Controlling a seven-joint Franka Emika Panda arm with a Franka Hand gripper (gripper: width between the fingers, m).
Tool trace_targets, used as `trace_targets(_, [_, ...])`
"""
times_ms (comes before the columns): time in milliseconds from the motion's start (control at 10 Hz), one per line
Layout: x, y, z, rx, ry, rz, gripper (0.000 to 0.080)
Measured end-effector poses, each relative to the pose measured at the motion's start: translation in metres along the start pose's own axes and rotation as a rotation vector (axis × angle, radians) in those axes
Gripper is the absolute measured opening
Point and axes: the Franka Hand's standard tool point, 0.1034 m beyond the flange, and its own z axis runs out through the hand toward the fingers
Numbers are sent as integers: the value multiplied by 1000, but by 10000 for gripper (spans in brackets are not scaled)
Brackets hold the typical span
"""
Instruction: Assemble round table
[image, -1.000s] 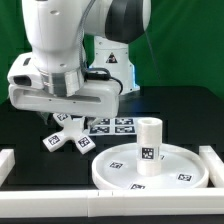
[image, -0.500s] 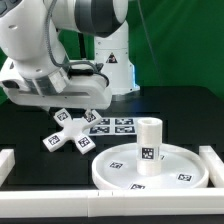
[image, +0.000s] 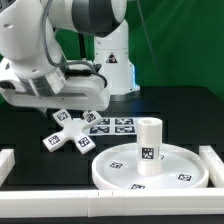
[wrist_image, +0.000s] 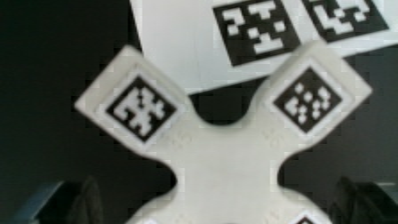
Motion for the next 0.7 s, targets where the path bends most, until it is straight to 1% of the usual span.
trace_targets(200, [4,-1,6,-9,23,-4,649])
trace_targets(500, [3,-2,22,-20,42,-9,649])
trace_targets(700, [3,-2,24,-23,44,-7,649])
